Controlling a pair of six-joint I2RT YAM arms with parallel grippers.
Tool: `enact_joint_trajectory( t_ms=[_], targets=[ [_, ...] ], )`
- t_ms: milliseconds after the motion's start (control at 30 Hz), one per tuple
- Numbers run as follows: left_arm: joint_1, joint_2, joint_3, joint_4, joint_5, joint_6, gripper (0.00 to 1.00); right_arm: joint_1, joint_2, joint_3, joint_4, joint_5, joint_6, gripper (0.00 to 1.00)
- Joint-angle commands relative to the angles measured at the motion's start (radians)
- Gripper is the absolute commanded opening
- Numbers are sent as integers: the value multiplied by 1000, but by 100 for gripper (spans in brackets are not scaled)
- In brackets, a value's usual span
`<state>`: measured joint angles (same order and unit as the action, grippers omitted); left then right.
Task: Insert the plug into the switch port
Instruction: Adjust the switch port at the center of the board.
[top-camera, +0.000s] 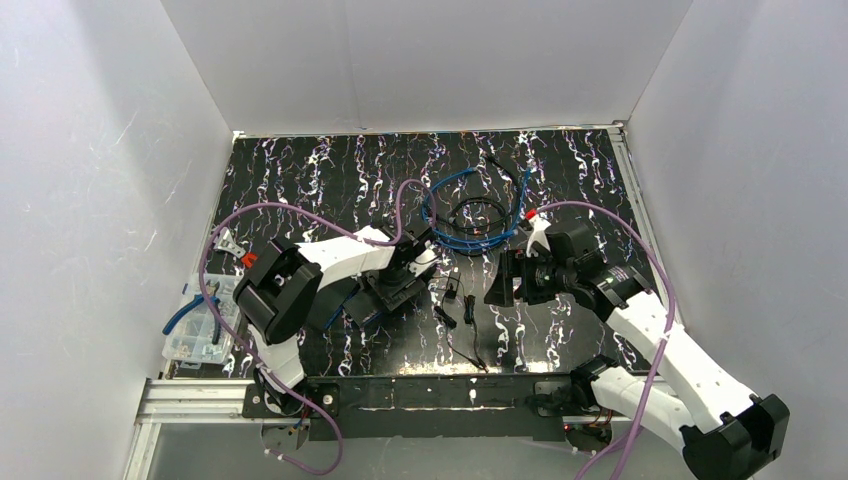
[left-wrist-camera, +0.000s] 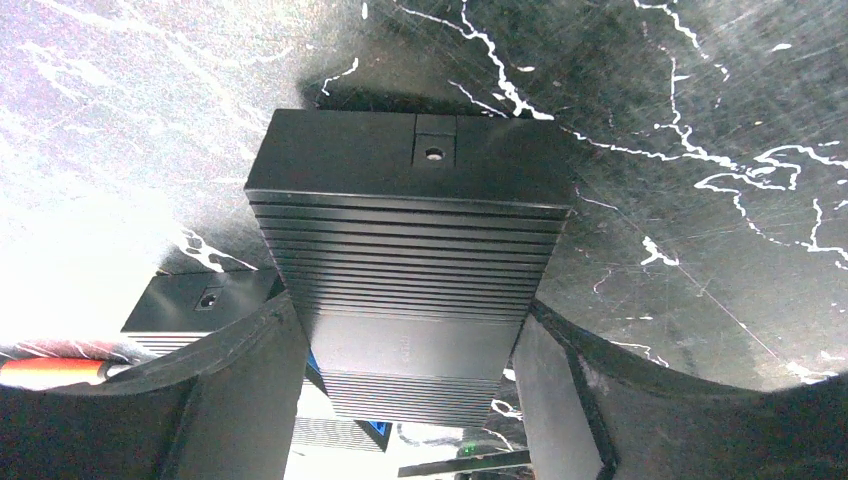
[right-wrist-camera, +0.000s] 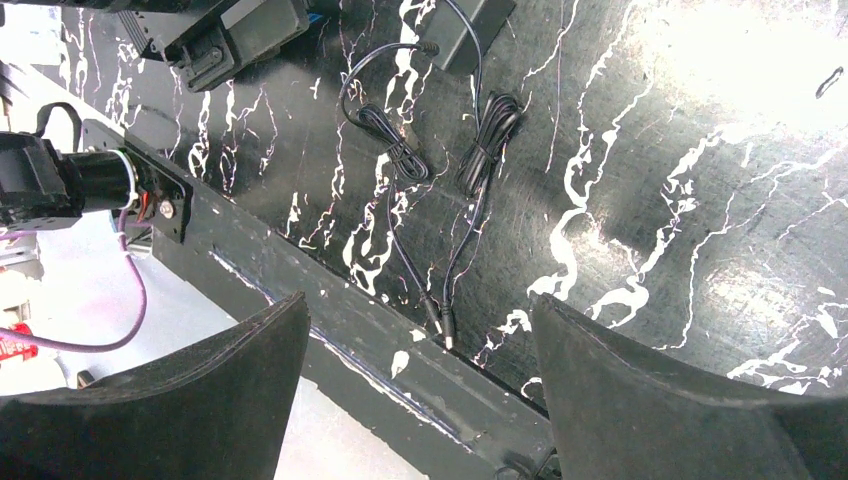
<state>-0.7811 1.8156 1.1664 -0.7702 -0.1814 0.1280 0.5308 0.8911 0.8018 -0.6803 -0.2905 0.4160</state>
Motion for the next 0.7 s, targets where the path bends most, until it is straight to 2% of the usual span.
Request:
enact_joint_trajectory(
  t_ms=[0,200,233,300,333,667],
  targets=[
    [-1,37,-24,62,17,35,9,5,-24,-8,-14,2,-5,88],
    [-2,24,-7,51,3,26,37,5,-36,4,-39,7,-21,88],
    [-2,16,-5,50,-1,27,48,5,-38,7,-42,8,-23,88],
    [-1,-8,-2,50,1,36,92,5,-42,13,-47,10,-28,89],
    [-1,-19,0,50,1,40,97,4,-42,16,-49,12,-30,89],
    [-1,-148,59,10,-17,-24,98,6,-44,54,-81,26,-56,89]
  ],
)
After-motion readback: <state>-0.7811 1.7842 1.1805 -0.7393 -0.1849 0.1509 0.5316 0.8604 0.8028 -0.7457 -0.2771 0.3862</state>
